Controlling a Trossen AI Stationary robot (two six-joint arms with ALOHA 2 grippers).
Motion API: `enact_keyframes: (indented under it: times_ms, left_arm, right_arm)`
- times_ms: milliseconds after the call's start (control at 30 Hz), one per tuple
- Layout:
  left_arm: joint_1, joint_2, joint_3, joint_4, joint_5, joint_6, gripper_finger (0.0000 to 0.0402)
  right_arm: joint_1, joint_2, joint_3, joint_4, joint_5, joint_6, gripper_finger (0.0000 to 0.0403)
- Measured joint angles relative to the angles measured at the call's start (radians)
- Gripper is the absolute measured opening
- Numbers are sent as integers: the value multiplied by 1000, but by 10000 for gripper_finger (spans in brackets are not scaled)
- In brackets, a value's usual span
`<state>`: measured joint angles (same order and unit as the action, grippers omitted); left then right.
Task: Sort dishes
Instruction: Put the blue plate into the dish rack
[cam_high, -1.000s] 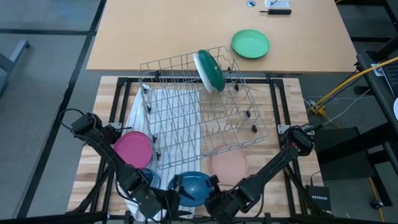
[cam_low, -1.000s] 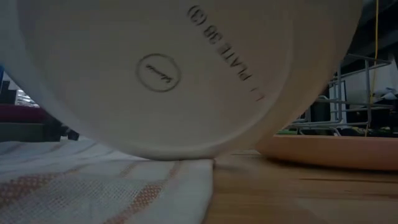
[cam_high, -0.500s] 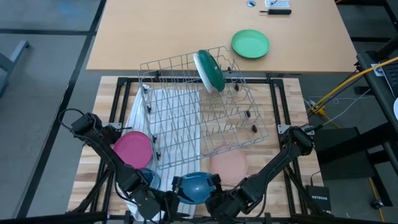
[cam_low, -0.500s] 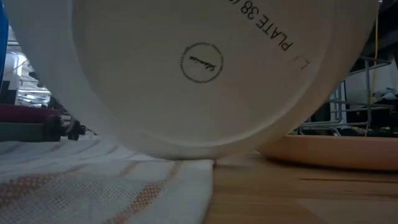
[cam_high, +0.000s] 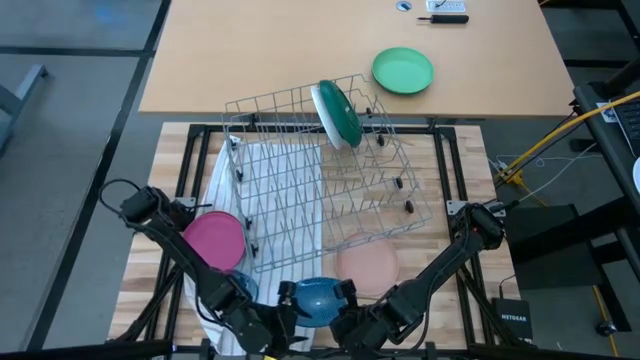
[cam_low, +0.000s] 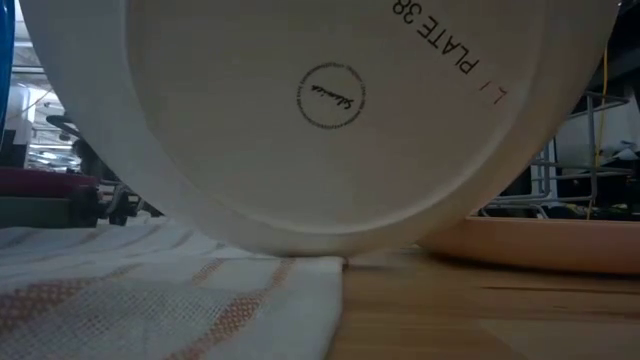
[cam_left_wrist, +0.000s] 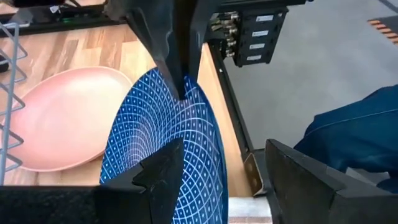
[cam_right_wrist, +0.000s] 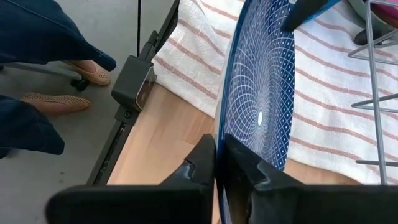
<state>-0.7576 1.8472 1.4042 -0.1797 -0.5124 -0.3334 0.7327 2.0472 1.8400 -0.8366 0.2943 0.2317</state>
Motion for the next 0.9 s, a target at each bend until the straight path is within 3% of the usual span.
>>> enact_keyframes:
  times_ms: [667, 900]
  left_arm:
    - [43, 57, 0, -47, 12, -9, 214]
    - [59, 60, 0, -43, 18, 6, 160]
  right_arm:
    - [-22, -1, 0, 21, -2, 0, 19]
    - [-22, -1, 0, 23, 0, 0, 20]
